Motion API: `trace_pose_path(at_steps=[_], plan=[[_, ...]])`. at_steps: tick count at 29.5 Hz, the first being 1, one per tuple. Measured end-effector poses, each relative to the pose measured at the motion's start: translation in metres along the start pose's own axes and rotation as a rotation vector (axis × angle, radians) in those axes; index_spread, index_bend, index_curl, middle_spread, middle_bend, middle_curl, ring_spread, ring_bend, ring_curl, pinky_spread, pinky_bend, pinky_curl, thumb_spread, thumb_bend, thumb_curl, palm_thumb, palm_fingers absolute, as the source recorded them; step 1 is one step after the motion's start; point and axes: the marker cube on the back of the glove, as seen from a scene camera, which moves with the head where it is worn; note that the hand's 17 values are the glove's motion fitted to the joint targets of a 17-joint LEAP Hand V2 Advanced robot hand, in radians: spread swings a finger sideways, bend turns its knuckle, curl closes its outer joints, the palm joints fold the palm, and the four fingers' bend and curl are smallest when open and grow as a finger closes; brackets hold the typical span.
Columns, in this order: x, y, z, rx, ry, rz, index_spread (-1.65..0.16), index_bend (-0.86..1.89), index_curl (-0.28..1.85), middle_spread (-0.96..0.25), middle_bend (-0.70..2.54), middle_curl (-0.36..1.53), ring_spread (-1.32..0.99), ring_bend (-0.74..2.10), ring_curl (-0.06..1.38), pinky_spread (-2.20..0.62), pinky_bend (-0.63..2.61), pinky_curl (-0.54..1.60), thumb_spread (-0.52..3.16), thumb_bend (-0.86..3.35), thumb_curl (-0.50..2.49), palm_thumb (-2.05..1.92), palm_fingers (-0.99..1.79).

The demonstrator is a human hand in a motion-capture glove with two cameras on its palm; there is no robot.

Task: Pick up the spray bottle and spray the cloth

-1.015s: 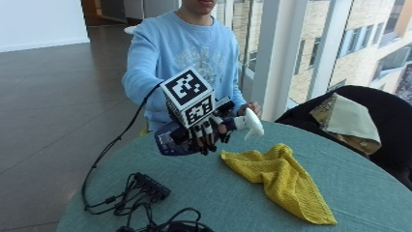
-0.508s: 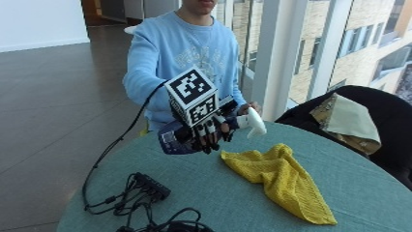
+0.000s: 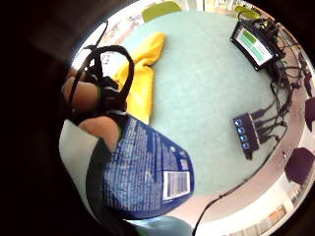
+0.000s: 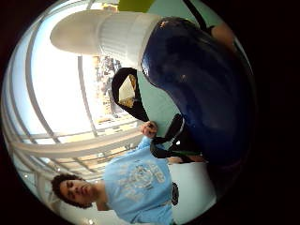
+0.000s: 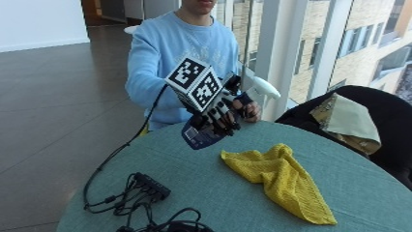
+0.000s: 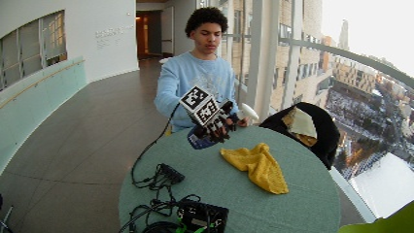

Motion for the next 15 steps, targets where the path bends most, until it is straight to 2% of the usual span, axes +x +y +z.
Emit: trace_pose_path(at_steps=[15], plan=[[-0.076, -0.007, 0.038, 0.219, -0.312, -0.309, -0.25, 0.08, 0.20, -0.06, 0.24, 0.44, 0.01, 0.49, 0.37, 0.11, 0.36, 0.37, 0.82, -0.03, 0.67, 0.84, 1.04]])
